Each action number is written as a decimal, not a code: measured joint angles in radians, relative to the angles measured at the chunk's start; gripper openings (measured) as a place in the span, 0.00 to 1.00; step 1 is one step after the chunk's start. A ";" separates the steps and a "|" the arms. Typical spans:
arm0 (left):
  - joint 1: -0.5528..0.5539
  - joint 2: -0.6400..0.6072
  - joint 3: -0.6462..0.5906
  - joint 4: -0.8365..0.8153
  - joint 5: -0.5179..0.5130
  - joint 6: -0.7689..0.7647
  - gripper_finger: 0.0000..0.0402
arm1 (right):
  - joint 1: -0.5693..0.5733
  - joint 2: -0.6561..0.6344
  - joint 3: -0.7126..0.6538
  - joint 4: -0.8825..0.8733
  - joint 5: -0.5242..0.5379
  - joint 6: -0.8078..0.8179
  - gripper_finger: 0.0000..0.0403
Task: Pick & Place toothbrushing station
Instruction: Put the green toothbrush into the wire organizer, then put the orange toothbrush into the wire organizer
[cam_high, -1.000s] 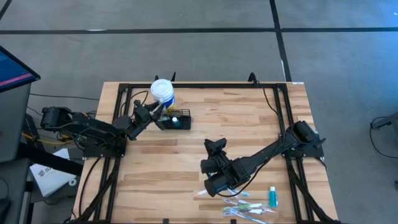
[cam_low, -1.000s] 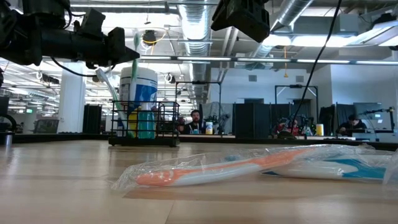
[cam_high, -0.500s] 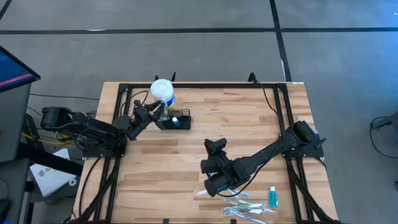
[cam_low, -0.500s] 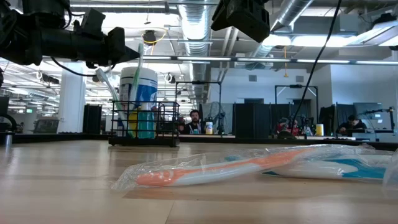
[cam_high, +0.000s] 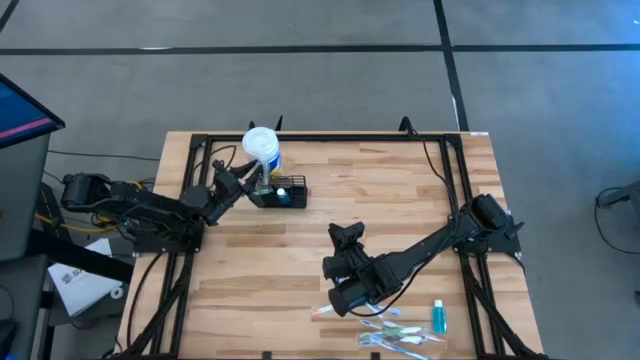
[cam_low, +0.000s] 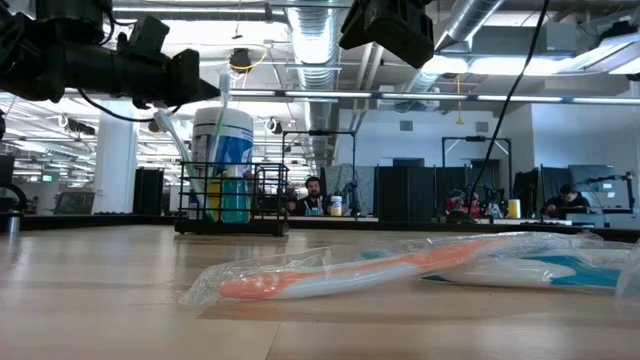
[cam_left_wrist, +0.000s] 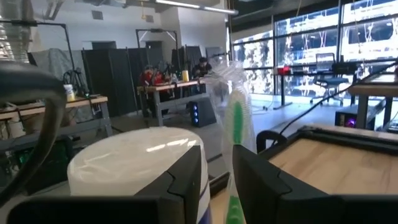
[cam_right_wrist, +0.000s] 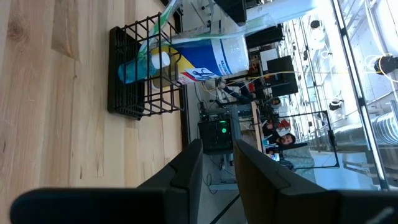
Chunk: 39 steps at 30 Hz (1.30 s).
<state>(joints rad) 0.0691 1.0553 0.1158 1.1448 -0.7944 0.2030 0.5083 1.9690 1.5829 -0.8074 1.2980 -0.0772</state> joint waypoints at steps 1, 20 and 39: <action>-0.001 -0.002 0.000 0.003 0.000 0.000 0.22 | 0.000 0.000 0.000 0.000 0.000 0.000 0.20; -0.080 -0.009 0.000 -0.004 -0.133 -0.023 0.30 | -0.001 0.000 0.000 -0.001 -0.015 0.026 0.20; -0.255 -0.116 0.041 -0.013 -0.084 0.010 0.27 | -0.030 0.000 0.000 -0.079 -0.458 0.248 0.20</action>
<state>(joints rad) -0.1863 0.9394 0.1564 1.1321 -0.8782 0.2129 0.4787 1.9690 1.5826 -0.8869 0.8400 0.1707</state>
